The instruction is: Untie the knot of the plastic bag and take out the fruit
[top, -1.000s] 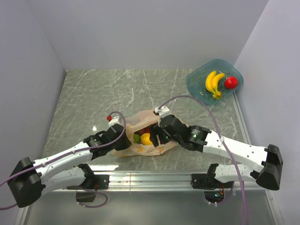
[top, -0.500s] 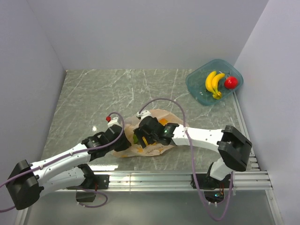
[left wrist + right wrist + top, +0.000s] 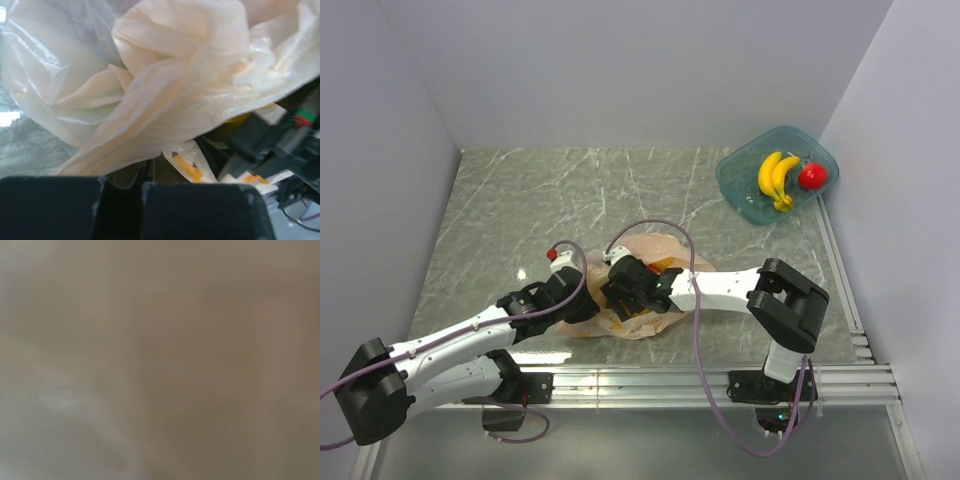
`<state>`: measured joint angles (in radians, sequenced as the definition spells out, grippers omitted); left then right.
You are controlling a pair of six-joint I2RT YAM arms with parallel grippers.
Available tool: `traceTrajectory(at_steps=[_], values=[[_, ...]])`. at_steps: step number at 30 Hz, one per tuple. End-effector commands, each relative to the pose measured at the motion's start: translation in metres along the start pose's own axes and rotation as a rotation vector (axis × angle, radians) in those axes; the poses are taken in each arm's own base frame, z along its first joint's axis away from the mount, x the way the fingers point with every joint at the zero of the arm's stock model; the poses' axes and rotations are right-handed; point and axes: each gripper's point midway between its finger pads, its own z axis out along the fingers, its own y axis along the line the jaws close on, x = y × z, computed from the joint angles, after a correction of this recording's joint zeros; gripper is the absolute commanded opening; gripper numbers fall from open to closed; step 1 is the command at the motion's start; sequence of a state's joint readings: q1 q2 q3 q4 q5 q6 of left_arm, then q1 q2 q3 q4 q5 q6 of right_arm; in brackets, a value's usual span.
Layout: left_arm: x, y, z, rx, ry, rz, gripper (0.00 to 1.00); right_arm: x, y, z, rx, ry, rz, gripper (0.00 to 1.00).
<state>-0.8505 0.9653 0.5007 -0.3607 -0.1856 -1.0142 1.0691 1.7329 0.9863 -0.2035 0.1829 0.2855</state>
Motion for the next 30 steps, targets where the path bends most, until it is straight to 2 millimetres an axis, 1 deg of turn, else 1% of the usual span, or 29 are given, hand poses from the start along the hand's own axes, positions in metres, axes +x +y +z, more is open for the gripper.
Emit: traceTrajectory(at_steps=[1, 2, 3, 4, 5, 6, 8, 9, 10, 11, 14, 15, 16, 17, 18, 19, 20, 21, 23, 24, 25, 26, 27, 28, 29, 30], values=[[-0.012, 0.002, 0.002, -0.012, -0.067, -0.023, 0.01, -0.031, 0.003, -0.005, -0.01, -0.102, -0.005, 0.71], [-0.014, 0.003, 0.002, -0.016, -0.079, -0.027, 0.0, -0.033, 0.002, -0.007, -0.01, -0.113, -0.005, 0.64], [-0.016, 0.004, 0.002, -0.019, -0.089, -0.03, 0.01, -0.038, 0.002, -0.015, -0.017, -0.139, -0.007, 0.5], [-0.019, 0.004, 0.003, -0.026, -0.104, -0.032, 0.01, -0.042, 0.001, -0.02, -0.019, -0.153, -0.005, 0.44], [-0.022, 0.001, 0.003, -0.016, -0.113, -0.032, 0.0, -0.045, 0.0, -0.026, -0.02, -0.164, -0.012, 0.33], [-0.024, 0.004, 0.006, -0.03, -0.111, -0.021, 0.0, -0.052, 0.0, -0.037, -0.03, -0.19, -0.012, 0.29], [-0.026, 0.003, 0.009, -0.038, -0.106, -0.01, 0.0, -0.058, -0.002, -0.049, -0.032, -0.207, -0.019, 0.22], [-0.028, 0.003, 0.011, -0.044, -0.104, 0.005, 0.0, -0.069, -0.002, -0.063, -0.04, -0.249, -0.018, 0.16], [-0.03, 0.002, 0.012, -0.045, -0.106, 0.011, 0.0, -0.073, -0.002, -0.07, -0.048, -0.267, -0.017, 0.14], [-0.033, 0.0, 0.012, -0.043, -0.109, 0.022, 0.0, -0.084, -0.001, -0.086, -0.068, -0.313, -0.018, 0.13], [-0.039, -0.004, 0.013, -0.037, -0.12, 0.031, 0.0, -0.096, 0.007, -0.109, -0.141, -0.371, -0.034, 0.13], [-0.043, -0.006, 0.012, -0.028, -0.123, 0.033, 0.0, -0.103, 0.007, -0.123, -0.162, -0.411, -0.053, 0.13], [-0.046, -0.008, 0.012, -0.02, -0.129, 0.033, 0.01, -0.107, 0.009, -0.132, -0.184, -0.434, -0.062, 0.13], [-0.048, -0.01, 0.012, -0.016, -0.132, 0.035, 0.0, -0.113, 0.006, -0.14, -0.192, -0.468, -0.06, 0.13], [-0.05, -0.011, 0.013, -0.013, -0.131, 0.041, 0.0, -0.122, -0.001, -0.157, -0.195, -0.521, -0.042, 0.13], [-0.051, -0.012, 0.013, -0.011, -0.129, 0.044, 0.0, -0.128, -0.009, -0.166, -0.187, -0.552, -0.025, 0.13], [-0.052, -0.013, 0.013, -0.009, -0.128, 0.05, 0.0, -0.136, -0.021, -0.175, -0.165, -0.587, 0.0, 0.13], [-0.055, -0.014, 0.014, -0.01, -0.126, 0.066, 0.0, -0.146, -0.052, -0.189, -0.101, -0.637, 0.056, 0.13], [-0.054, -0.015, 0.014, -0.005, -0.108, 0.086, 0.01, -0.154, -0.093, -0.2, 0.0, -0.68, 0.157, 0.13], [-0.056, -0.015, 0.014, -0.006, -0.106, 0.104, 0.0, -0.16, -0.144, -0.21, 0.127, -0.71, 0.256, 0.14], [-0.055, -0.016, 0.013, 0.001, -0.098, 0.111, 0.0, -0.159, -0.167, -0.212, 0.18, -0.707, 0.307, 0.16], [-0.057, -0.018, 0.013, 0.006, -0.095, 0.117, 0.01, -0.153, -0.19, -0.211, 0.23, -0.674, 0.366, 0.19], [-0.058, -0.017, 0.013, 0.007, -0.093, 0.132, 0.0, -0.157, -0.215, -0.211, 0.302, -0.66, 0.415, 0.2], [-0.057, -0.019, 0.012, 0.019, -0.081, 0.139, 0.0, -0.149, -0.253, -0.212, 0.399, -0.646, 0.487, 0.2], [-0.059, -0.022, 0.011, 0.029, -0.081, 0.157, 0.0, -0.144, -0.272, -0.21, 0.44, -0.632, 0.548, 0.2], [-0.061, -0.023, 0.011, 0.034, -0.076, 0.165, 0.01, -0.143, -0.291, -0.199, 0.462, -0.605, 0.589, 0.2]])
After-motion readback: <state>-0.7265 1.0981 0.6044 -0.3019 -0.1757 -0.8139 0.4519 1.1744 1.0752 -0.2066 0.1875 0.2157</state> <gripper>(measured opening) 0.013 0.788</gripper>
